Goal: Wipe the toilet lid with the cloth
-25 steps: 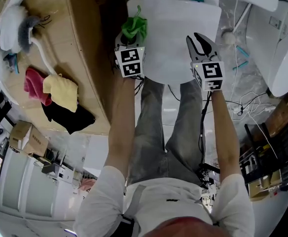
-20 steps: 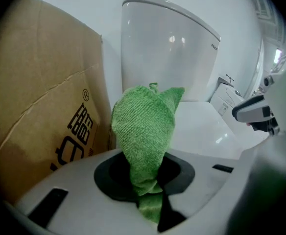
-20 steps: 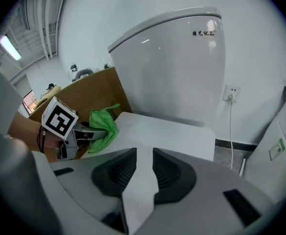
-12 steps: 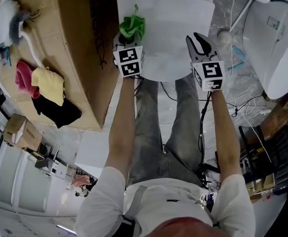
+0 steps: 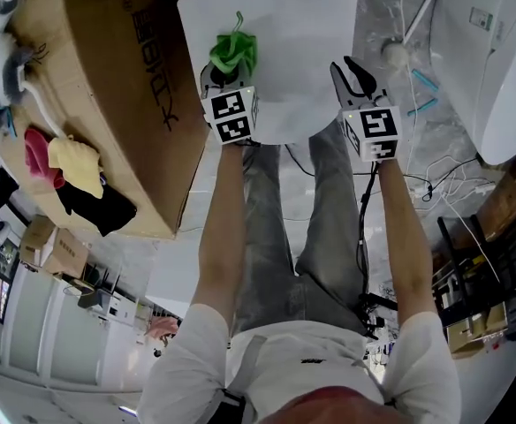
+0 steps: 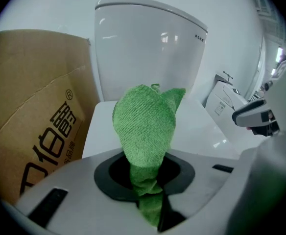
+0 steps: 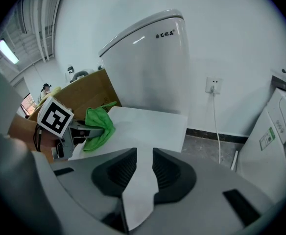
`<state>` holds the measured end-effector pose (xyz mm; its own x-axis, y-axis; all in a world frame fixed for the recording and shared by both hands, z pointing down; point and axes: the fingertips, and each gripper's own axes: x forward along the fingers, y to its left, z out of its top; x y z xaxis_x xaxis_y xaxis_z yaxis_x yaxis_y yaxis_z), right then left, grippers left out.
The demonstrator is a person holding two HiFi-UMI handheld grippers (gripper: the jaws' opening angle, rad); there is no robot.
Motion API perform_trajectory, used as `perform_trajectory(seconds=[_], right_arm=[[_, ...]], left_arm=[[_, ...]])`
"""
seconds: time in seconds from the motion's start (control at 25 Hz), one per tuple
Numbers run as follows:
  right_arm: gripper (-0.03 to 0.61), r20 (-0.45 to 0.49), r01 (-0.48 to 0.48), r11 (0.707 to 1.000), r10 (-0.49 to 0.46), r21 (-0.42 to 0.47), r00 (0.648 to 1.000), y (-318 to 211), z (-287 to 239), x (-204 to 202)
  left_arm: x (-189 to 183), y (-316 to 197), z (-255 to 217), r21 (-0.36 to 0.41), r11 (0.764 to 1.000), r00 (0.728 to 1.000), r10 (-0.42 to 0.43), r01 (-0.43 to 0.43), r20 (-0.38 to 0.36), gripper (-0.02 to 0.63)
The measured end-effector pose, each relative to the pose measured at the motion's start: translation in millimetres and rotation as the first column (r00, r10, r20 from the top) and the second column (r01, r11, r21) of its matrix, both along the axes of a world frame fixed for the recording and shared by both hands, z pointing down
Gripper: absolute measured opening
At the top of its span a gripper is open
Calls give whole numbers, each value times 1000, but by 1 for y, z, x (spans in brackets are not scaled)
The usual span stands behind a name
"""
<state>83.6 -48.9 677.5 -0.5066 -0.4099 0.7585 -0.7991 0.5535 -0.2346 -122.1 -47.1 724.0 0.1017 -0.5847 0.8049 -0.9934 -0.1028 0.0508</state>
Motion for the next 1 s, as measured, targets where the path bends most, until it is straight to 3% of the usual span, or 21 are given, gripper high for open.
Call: perform_trajectory(seconds=[0.64, 1.0], right_arm=[[112, 7, -103, 995, 103, -17, 995, 20, 2, 69], [112, 15, -73, 997, 74, -23, 997, 24, 6, 79]], left_arm=[[102, 0, -1, 2, 995, 994, 103, -103, -23, 87], [144, 0, 0, 11, 990, 989, 140, -140, -41, 87]])
